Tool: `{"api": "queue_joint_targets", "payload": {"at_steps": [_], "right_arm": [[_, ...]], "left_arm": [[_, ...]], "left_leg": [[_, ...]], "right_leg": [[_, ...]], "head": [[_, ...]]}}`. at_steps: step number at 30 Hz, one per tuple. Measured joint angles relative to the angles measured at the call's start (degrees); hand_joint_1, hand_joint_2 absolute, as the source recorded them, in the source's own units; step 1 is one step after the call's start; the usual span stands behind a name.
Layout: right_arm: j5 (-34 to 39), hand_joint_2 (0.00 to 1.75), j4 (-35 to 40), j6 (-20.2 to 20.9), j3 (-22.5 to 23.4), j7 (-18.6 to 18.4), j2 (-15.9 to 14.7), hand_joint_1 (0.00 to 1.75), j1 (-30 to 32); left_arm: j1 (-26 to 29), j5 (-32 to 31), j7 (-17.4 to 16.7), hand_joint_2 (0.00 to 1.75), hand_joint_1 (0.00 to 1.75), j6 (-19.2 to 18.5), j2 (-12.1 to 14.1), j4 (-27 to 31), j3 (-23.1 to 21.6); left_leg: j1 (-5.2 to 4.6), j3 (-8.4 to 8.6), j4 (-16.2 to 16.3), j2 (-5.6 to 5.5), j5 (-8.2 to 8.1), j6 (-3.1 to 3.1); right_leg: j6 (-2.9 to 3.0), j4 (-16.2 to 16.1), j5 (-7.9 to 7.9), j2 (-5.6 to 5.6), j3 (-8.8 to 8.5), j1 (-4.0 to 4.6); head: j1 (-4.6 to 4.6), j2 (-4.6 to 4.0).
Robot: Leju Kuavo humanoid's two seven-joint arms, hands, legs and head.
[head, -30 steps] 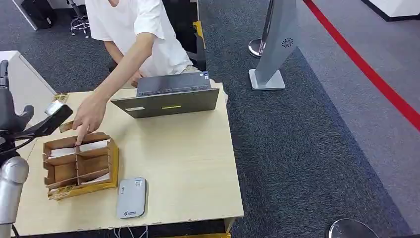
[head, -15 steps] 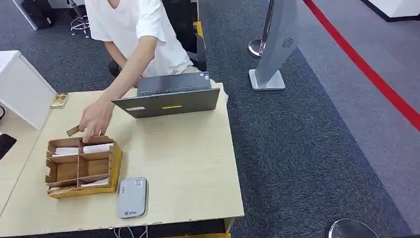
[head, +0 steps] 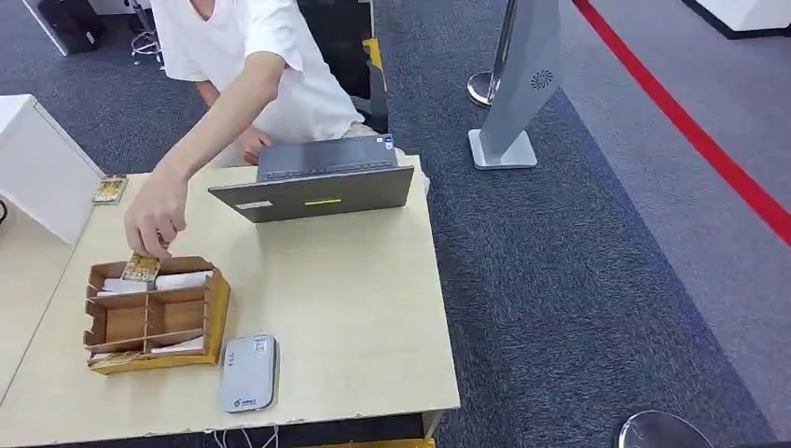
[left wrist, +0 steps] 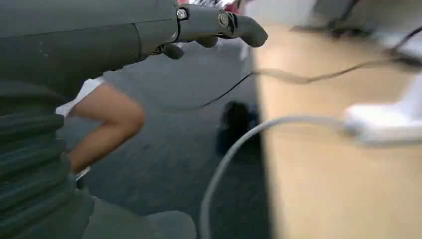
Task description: Pass the card to the sensor for recognition and then transmit it.
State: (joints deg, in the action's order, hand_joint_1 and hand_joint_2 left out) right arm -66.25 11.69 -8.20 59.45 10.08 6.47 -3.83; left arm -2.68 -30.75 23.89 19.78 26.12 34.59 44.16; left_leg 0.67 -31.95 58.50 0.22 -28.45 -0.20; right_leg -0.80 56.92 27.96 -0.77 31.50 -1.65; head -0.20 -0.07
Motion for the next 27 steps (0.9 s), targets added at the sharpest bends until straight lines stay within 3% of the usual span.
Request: {"api": "queue_joint_targets", "payload": {"at_steps": [4, 12, 20, 27], "right_arm": [[-0.28, 1.75, 0.0, -0.04, 0.0, -0.3, -0.11, 0.0, 0.15], [-0.44, 1.75, 0.0, -0.31, 0.0, -0.79, -0.13, 0.0, 0.19], [-0.94, 1.75, -0.09, -0.37, 0.02, -1.74, 0.15, 0.0, 0.19], [-0.96, 1.75, -0.37, -0.04, 0.02, -3.43, 1.12, 0.0, 0.21]], "left_arm": [[1.6, 0.24, -0.33, 1.75, 0.0, -0.05, -2.99, -7.17, 4.81], [1.64, 1.0, -8.42, 1.75, 0.0, -1.0, -10.69, -14.88, 11.71], [1.24, -0.94, -18.58, 1.75, 0.0, -2.51, -19.37, -19.18, 13.72], [0.47, -1.53, -21.9, 1.75, 0.0, -4.22, -24.37, -20.69, 13.96]], "left_leg": [[0.03, -0.02, 0.02, -0.21, 0.01, 0.01], [-0.02, 0.07, 0.04, -0.28, 0.01, 0.02], [-0.04, 0.08, 0.05, -0.29, 0.0, 0.03], [-0.02, 0.1, 0.06, -0.29, 0.0, 0.03]], "right_leg": [[-0.01, -0.1, -0.01, 0.24, -0.12, 0.02], [-0.03, -0.12, -0.02, 0.32, -0.22, -0.02], [-0.04, -0.12, -0.03, 0.35, -0.22, -0.04], [-0.05, -0.11, -0.03, 0.36, -0.22, -0.02]], "head": [[0.07, 0.0], [0.24, 0.0], [0.11, 0.0], [0.04, 0.0]]}}
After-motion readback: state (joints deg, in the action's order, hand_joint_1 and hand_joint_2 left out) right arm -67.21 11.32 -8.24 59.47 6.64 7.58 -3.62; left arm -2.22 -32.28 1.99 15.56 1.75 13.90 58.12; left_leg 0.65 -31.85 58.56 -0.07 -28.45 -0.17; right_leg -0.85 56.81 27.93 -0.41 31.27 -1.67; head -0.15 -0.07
